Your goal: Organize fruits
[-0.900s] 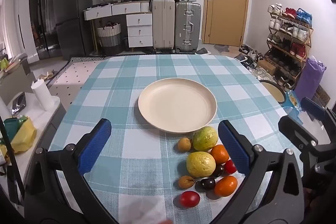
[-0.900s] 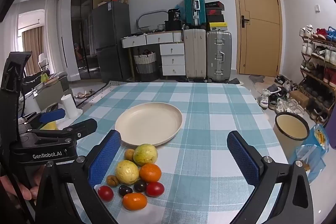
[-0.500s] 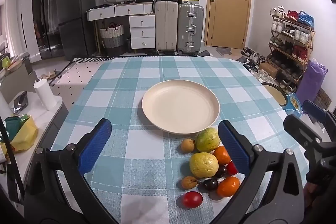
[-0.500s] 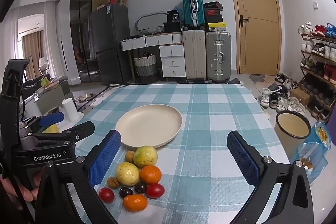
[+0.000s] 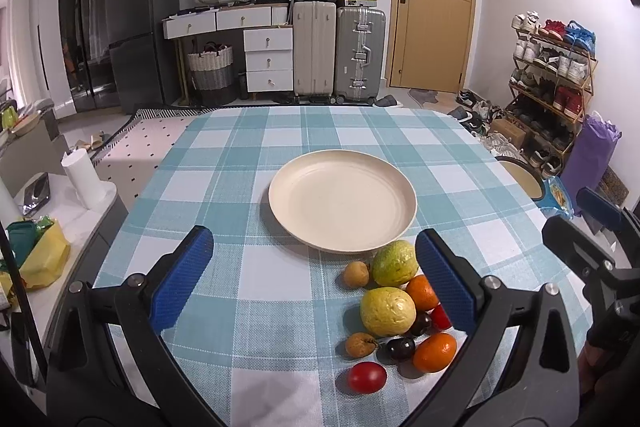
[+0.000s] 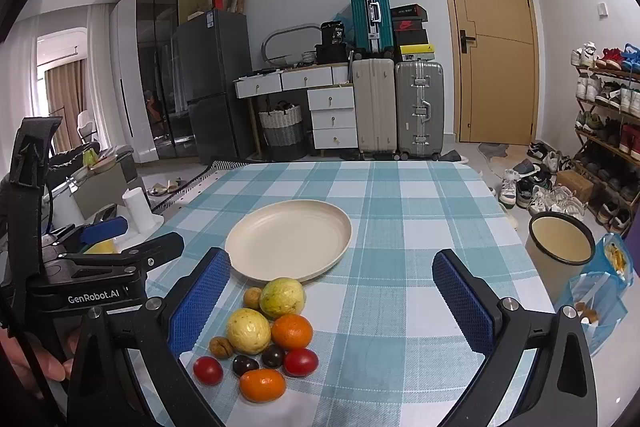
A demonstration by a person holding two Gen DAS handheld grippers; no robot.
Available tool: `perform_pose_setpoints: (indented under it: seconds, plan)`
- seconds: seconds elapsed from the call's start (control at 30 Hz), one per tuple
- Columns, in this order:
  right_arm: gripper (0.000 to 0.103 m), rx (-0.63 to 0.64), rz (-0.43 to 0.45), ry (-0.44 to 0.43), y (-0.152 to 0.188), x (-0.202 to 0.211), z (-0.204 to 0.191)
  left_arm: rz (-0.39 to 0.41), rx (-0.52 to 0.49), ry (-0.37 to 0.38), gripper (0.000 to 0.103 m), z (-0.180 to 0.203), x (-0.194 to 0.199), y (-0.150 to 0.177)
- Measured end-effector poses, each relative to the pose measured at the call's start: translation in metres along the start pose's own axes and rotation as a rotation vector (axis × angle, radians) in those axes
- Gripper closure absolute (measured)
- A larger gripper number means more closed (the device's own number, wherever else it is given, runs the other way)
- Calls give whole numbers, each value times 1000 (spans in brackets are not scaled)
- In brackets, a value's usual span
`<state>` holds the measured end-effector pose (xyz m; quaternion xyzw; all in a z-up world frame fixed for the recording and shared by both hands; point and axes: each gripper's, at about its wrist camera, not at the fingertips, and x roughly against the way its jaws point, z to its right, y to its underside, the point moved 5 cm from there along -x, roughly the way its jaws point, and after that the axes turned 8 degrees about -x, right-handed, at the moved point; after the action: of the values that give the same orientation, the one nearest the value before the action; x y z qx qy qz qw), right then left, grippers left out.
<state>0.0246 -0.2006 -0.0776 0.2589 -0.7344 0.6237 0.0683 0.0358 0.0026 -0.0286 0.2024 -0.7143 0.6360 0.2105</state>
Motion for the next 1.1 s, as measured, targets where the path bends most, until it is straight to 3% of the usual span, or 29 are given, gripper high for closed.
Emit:
perform_pose_setpoints:
  seconds: [1.1]
  plan:
    - [0,3,-14,-8,4,0,-8,-27,22,39,2,4,-7,13]
